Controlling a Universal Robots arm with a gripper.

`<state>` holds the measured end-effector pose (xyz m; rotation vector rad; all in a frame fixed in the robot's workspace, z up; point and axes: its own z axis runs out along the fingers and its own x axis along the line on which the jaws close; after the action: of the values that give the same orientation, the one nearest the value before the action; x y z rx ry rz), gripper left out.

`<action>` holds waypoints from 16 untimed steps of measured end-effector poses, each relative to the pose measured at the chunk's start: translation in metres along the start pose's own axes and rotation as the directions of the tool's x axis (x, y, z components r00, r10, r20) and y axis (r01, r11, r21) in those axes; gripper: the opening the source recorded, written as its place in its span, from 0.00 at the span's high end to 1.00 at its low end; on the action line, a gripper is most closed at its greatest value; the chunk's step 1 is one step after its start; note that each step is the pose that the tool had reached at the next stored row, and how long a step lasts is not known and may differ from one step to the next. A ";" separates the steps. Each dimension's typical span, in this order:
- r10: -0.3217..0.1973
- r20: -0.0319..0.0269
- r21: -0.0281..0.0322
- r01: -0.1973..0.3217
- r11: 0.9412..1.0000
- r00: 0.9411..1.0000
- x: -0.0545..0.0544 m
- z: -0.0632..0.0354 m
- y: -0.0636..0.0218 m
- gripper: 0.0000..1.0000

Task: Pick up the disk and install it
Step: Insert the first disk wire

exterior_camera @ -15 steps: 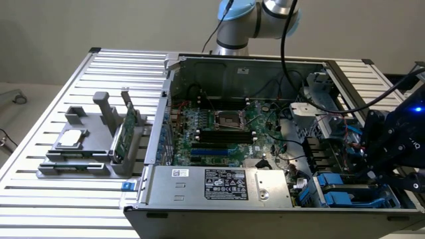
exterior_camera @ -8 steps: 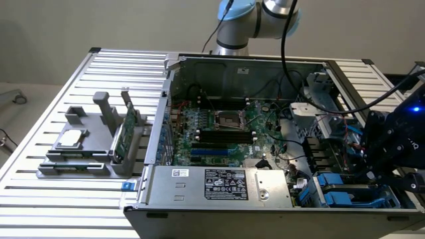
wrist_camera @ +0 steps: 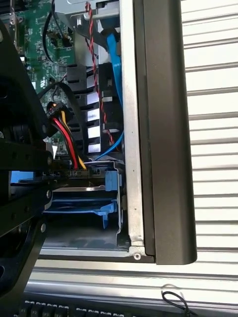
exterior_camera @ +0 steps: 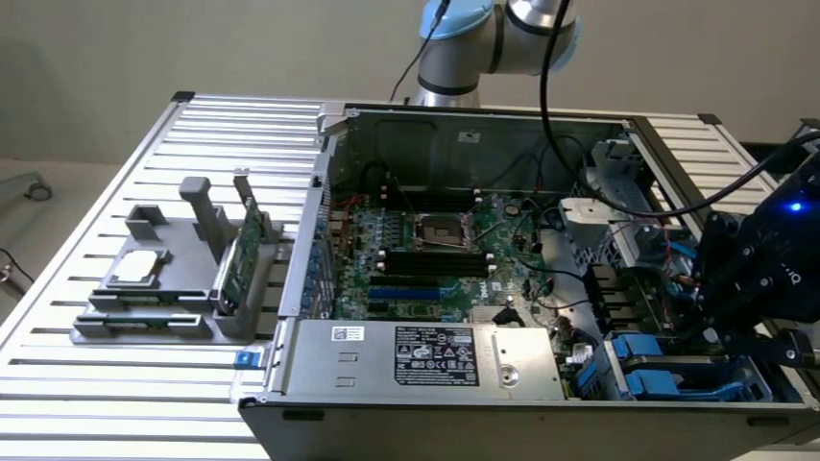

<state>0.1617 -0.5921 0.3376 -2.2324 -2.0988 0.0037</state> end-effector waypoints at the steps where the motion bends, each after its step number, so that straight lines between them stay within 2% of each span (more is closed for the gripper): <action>1: 0.000 0.001 0.000 0.000 1.000 1.000 0.001 0.0001 -0.0001 0.83; 9: 0.001 0.022 -0.002 -0.001 1.000 1.000 0.002 0.0002 -0.0002 0.83; 12: 0.001 0.025 -0.002 -0.001 1.000 1.000 0.003 0.0002 -0.0002 0.83; 16: 0.001 0.025 -0.002 -0.001 1.000 1.000 0.005 0.0004 -0.0003 0.83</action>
<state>0.1617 -0.5874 0.3375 -2.2467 -2.1108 0.0306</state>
